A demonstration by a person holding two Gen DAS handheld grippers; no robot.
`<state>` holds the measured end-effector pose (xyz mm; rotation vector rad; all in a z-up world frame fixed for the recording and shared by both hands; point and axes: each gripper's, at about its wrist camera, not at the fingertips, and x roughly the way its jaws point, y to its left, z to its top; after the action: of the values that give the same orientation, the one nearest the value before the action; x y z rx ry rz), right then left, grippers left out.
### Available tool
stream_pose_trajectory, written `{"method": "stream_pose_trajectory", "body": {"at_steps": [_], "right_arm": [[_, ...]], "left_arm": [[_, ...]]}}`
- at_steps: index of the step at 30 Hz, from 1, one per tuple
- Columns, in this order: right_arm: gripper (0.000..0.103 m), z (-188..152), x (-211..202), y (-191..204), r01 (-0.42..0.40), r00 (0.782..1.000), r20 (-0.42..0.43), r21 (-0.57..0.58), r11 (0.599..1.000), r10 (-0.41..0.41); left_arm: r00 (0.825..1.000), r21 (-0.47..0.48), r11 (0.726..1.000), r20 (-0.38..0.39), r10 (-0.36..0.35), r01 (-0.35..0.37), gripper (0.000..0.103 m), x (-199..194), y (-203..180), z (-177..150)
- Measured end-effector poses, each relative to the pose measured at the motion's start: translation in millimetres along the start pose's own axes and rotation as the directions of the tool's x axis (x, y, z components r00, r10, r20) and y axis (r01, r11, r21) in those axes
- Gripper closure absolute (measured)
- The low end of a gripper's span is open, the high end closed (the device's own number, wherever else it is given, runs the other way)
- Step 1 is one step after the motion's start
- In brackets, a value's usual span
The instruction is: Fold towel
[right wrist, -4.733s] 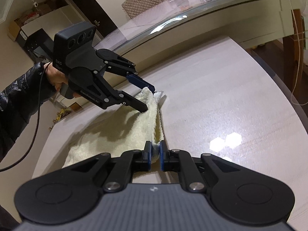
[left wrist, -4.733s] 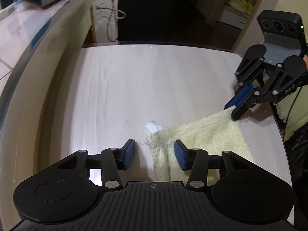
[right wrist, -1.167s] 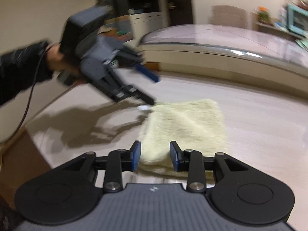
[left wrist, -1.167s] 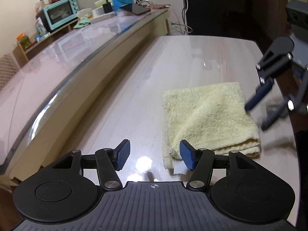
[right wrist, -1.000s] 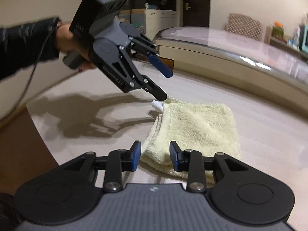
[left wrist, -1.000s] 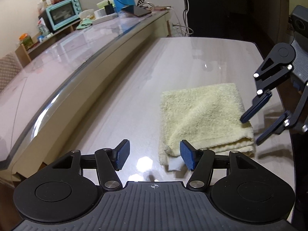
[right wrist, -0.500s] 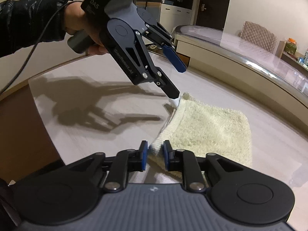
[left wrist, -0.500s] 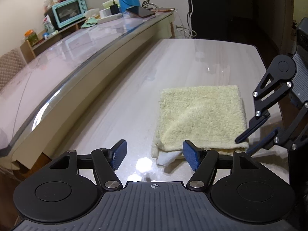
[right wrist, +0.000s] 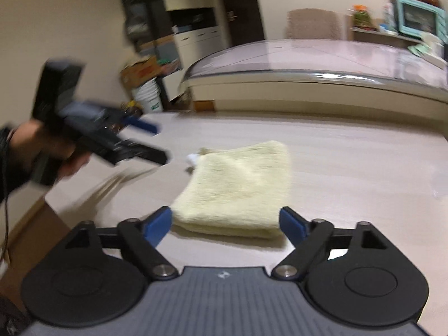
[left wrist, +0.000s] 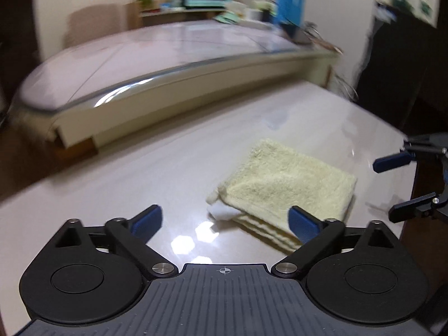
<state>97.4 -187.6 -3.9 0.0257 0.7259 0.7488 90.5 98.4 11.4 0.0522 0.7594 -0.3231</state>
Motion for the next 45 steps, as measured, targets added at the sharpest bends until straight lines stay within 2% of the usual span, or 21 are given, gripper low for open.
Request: {"method": "stream_pose_trajectory", "body": {"at_steps": [3, 7, 11, 14, 20, 24, 26, 33, 38, 42, 45], "right_arm": [[0.000, -0.3, -12.0, -11.7, -0.009, 1.000, 0.007, 0.076, 0.997, 0.008], [0.000, -1.2, -26.9, -21.3, -0.001, 1.000, 0.012, 0.147, 0.989, -0.001], [0.000, -1.8, -34.9, -18.1, 0.042, 0.999, 0.006, 0.122, 0.992, -0.043], [0.000, -4.4, -40.1, -14.9, 0.069, 0.998, 0.010, 0.094, 0.993, -0.070], [0.000, -13.9, -42.5, -13.5, 0.099, 0.994, 0.030, 0.051, 0.994, -0.101], [0.000, -4.8, -27.0, -10.1, 0.215, 0.975, 0.080, -0.069, 0.974, -0.209], [0.000, 3.8, -13.3, -12.3, 0.242, 0.969, 0.081, -0.117, 0.963, -0.234], [0.000, 14.9, 32.4, -25.0, 0.259, 0.965, 0.012, -0.195, 0.946, -0.262], [0.000, 0.0, 44.6, -33.8, 0.248, 0.961, -0.055, -0.260, 0.933, -0.271], [0.000, 6.2, 42.0, -39.1, 0.226, 0.969, -0.043, -0.255, 0.940, -0.245], [0.000, 23.1, 43.3, -39.4, 0.217, 0.974, -0.005, -0.239, 0.946, -0.225]], "left_arm": [[0.998, -0.085, 0.994, 0.000, 0.070, -0.069, 0.000, -13.7, -15.2, -13.4], [0.993, -0.178, 0.977, -0.015, 0.120, -0.121, 0.000, -22.6, -34.0, -27.2], [0.974, -0.185, 0.957, -0.021, 0.225, -0.225, 0.000, -27.7, -58.2, -41.0], [0.975, -0.229, 0.948, -0.015, 0.224, -0.221, 0.000, -32.6, -64.9, -51.4], [0.972, -0.258, 0.939, -0.008, 0.233, -0.227, 0.000, -34.8, -71.6, -62.1], [0.971, -0.262, 0.937, -0.003, 0.240, -0.232, 0.000, -31.2, -75.2, -56.3], [0.969, -0.266, 0.934, -0.001, 0.248, -0.239, 0.000, -23.2, -74.6, -48.6], [0.975, -0.287, 0.934, 0.006, 0.221, -0.210, 0.000, 5.1, -72.2, -30.9], [0.962, -0.227, 0.934, -0.044, 0.271, -0.274, 0.000, 26.0, -76.7, -30.6], [0.963, -0.250, 0.930, -0.064, 0.262, -0.270, 0.000, 28.2, -70.9, -40.9], [0.964, -0.264, 0.927, -0.066, 0.258, -0.267, 0.000, 28.1, -70.9, -42.9]]}}
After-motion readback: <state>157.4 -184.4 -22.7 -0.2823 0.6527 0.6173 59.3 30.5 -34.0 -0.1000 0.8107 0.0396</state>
